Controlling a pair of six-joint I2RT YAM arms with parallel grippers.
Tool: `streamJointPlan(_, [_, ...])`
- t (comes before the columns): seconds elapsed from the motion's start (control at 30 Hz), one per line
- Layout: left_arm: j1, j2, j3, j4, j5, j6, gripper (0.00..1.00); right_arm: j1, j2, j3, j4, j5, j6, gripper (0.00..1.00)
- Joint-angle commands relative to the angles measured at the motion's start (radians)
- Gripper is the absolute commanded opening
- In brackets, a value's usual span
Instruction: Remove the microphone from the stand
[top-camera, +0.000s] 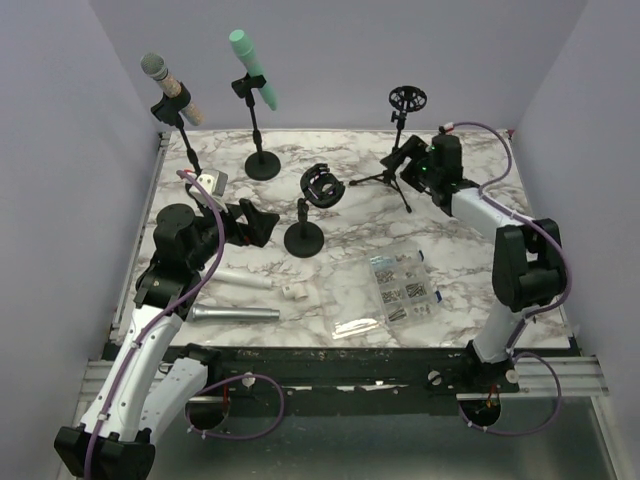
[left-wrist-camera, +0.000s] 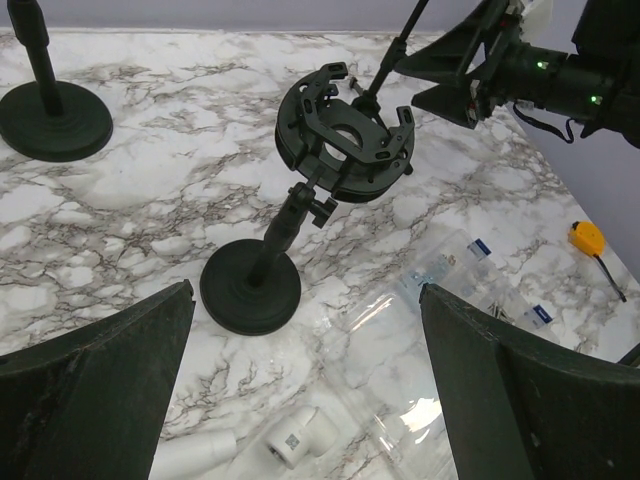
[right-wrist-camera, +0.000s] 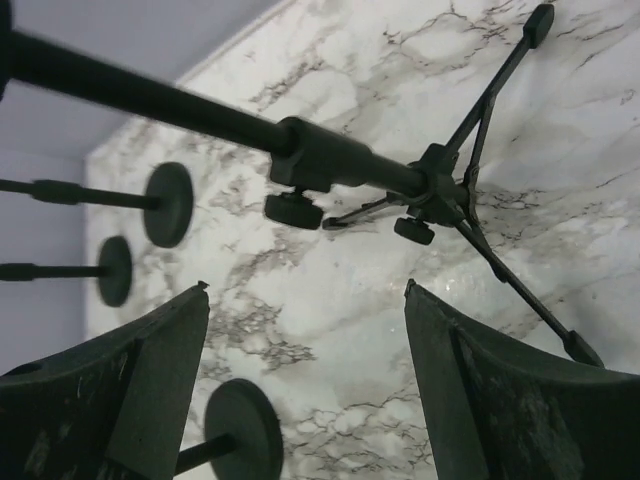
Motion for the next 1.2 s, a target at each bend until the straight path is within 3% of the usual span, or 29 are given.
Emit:
streamJointPlan(0.0, [-0.008, -0.007, -0.010, 0.022, -0.005, 0.012, 0.94, -0.111, 0.001, -0.188, 0.526, -0.461, 0.295, 0.80])
streamJointPlan(0.17, [-0.008, -0.009, -0.008, 0.024, 0.000, 0.010, 0.94, -0.156, 0.076, -0.248, 0.776, -0.535, 0.497, 0.80])
streamJointPlan(0.33, [-0.008, -0.017, -0.013, 0.025, -0.006, 0.011, 0.95, -0.177, 0.170, -0.245, 0.938, -0.540, 0.665, 0.69])
streamJointPlan(0.57, [-0.008, -0.017, -0.014, 0.027, -0.002, 0.011, 0.94, -0.178, 0.222, -0.219, 0.923, -0.482, 0.719, 0.50])
streamJointPlan(1.17, [-0.009, -0.016, -0.017, 0.033, 0.002, 0.011, 0.95, -0.187, 0.306, -0.148, 0.927, -0.437, 0.790, 0.43])
